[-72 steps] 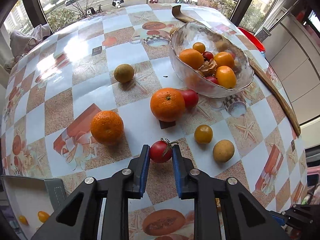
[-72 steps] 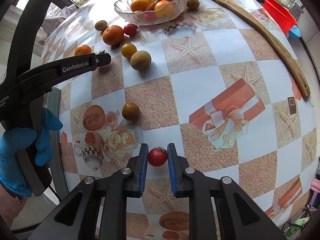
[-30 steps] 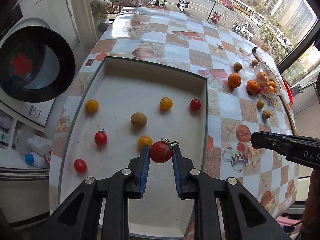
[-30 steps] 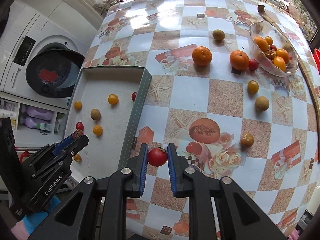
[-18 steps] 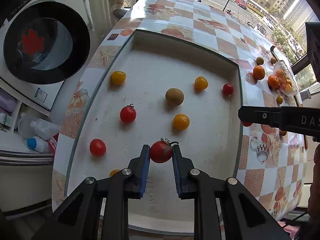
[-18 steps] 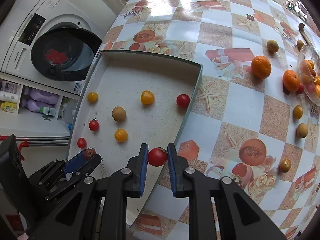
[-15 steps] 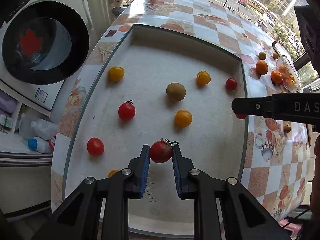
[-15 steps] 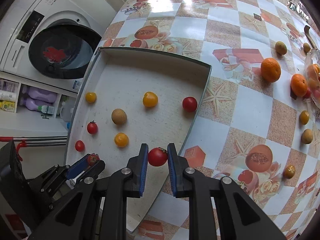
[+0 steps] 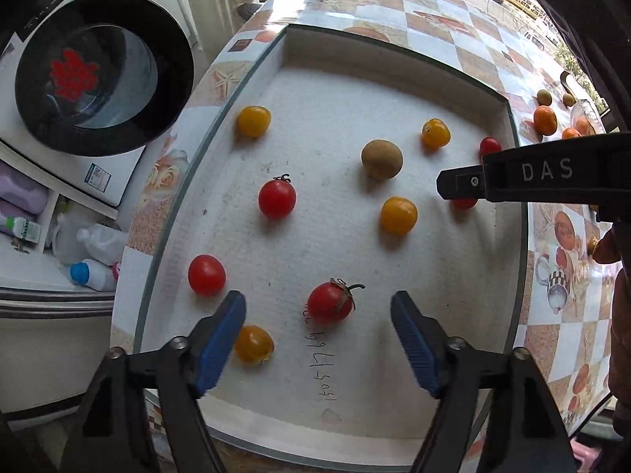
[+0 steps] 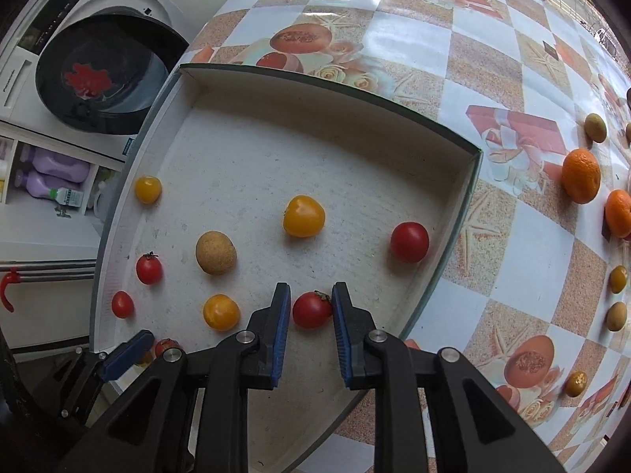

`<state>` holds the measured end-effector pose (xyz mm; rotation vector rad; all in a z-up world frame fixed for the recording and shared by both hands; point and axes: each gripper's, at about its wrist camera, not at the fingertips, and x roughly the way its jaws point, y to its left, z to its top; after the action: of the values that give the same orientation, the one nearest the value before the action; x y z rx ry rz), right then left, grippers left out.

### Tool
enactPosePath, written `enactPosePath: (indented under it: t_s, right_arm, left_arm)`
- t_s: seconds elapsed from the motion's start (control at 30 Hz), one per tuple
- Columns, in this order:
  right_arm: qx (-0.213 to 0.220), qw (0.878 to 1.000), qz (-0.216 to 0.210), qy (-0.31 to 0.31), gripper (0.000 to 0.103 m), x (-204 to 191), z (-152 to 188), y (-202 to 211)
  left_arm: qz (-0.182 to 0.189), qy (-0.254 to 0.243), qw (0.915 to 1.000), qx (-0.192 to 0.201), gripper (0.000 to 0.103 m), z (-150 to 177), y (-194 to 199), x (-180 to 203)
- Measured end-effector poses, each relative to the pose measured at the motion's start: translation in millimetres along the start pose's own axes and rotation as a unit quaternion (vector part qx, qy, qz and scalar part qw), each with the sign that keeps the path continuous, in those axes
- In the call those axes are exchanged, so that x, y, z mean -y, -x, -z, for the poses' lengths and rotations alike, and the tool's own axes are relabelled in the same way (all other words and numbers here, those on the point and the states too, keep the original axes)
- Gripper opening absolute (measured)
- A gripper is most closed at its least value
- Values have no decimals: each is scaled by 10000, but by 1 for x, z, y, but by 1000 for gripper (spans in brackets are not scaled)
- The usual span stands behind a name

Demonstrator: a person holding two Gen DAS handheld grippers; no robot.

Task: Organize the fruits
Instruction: 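Carry both red tomatoes over the white tray and open both tools, then move both tools back from the tray to the loose fruits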

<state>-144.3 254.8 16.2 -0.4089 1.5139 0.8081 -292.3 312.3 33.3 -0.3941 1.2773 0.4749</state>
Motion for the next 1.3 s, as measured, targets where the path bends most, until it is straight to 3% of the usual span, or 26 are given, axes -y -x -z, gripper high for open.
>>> enactPosePath:
  t_s: [0.1, 0.17, 0.23, 0.27, 0.43, 0.67, 1.0, 1.3]
  right_arm:
    - [43, 10000, -38, 2, 57, -3, -2, 2]
    - [144, 9998, -114, -52, 64, -2, -3, 11]
    - [309, 9991, -244, -138, 81, 0, -1, 26]
    - [410, 9985, -309, -181, 83, 3, 1, 33]
    - [563, 9970, -199, -483, 84, 29, 16, 57]
    - [411, 9920, 128, -1190, 84, 93, 62, 69]
    - [407, 9668, 462, -2479, 83, 199, 128, 91]
    - [603, 9599, 465, -2699, 83, 252, 122, 100]
  left_arm:
    - [55, -62, 10000, -6, 83, -2, 3, 0]
    - [63, -66, 10000, -23, 83, -2, 4, -1]
    - [71, -68, 9999, -56, 83, -3, 6, -1]
    - [67, -67, 9999, -59, 83, -3, 8, -1]
    - [55, -154, 9999, -33, 83, -5, 15, 4]
    - [85, -513, 9986, 45, 83, -13, 28, 32]
    - [496, -1477, 9876, 202, 83, -28, 41, 127]
    - [935, -1783, 9795, 25, 83, -22, 26, 209]
